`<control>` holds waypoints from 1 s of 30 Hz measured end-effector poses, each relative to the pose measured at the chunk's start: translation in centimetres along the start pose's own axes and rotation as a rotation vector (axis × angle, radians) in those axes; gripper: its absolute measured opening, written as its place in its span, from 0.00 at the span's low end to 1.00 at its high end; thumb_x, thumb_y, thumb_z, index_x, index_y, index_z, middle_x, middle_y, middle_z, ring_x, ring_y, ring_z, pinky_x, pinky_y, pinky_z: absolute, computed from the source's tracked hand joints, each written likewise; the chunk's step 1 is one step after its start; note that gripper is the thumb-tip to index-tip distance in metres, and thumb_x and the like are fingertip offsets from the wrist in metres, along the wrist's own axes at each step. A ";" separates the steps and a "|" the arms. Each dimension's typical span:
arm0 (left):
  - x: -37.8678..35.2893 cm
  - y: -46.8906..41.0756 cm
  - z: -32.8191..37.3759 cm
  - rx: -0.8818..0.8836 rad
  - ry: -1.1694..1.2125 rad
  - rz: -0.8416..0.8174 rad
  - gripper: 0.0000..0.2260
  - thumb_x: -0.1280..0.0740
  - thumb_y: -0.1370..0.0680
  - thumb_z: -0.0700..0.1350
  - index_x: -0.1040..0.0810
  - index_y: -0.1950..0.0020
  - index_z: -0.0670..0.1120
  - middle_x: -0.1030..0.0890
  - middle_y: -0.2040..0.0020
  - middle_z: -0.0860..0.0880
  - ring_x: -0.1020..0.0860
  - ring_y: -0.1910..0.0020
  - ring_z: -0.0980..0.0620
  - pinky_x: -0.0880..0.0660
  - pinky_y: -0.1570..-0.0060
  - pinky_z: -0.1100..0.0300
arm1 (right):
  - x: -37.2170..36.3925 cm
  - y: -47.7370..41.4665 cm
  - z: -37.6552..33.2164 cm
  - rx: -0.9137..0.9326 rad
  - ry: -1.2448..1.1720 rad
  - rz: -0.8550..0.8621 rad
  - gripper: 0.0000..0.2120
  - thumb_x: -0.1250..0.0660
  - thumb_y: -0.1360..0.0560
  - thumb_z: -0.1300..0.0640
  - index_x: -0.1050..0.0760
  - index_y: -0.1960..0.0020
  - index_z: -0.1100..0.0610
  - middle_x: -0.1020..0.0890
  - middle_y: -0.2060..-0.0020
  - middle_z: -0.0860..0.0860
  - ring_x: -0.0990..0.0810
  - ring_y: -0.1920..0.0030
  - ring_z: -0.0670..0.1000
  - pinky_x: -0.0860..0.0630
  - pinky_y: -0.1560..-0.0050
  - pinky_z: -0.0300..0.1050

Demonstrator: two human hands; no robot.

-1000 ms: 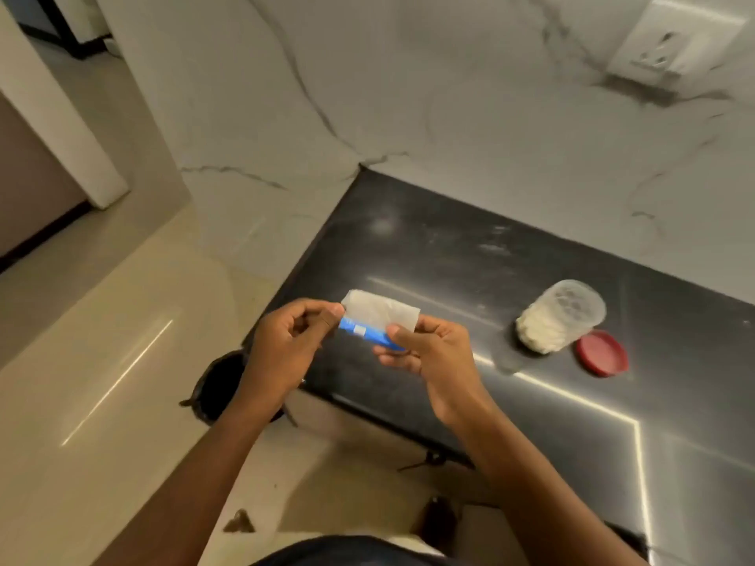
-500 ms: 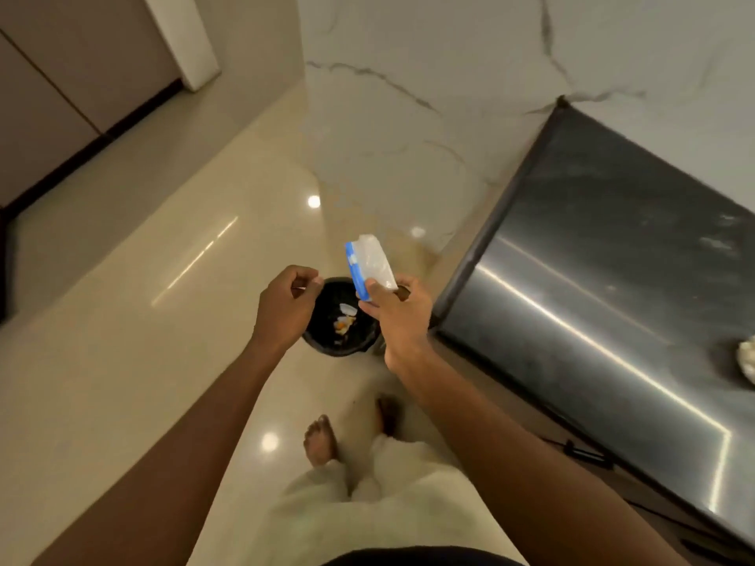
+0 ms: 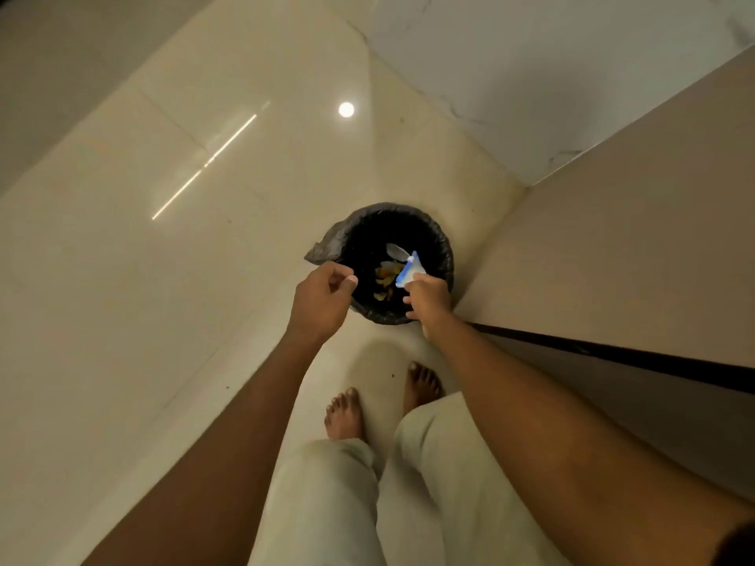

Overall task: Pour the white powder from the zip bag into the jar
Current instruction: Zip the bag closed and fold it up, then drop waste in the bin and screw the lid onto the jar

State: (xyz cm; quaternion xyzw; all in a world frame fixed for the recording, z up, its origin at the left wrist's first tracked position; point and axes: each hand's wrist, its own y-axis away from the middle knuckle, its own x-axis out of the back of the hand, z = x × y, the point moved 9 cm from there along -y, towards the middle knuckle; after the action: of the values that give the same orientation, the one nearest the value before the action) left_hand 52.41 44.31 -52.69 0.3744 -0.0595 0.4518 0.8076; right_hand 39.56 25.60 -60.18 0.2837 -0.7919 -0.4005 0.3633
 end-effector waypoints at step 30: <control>9.7 28.1 25.6 -0.324 0.048 -0.055 0.07 0.31 0.18 0.39 0.17 0.45 0.50 0.15 0.50 0.58 0.19 0.53 0.69 0.27 0.53 0.77 | 16.7 38.3 -8.4 0.456 -0.111 -0.201 0.08 0.32 0.18 0.60 0.22 0.41 0.53 0.17 0.54 0.54 0.16 0.66 0.48 0.16 0.64 0.46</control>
State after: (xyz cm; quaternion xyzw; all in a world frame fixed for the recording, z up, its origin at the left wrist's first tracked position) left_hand 42.53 42.82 -14.77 0.2300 -0.1023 0.4229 0.8705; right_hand 30.64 29.46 -18.63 0.4135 -0.8482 -0.2604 0.2043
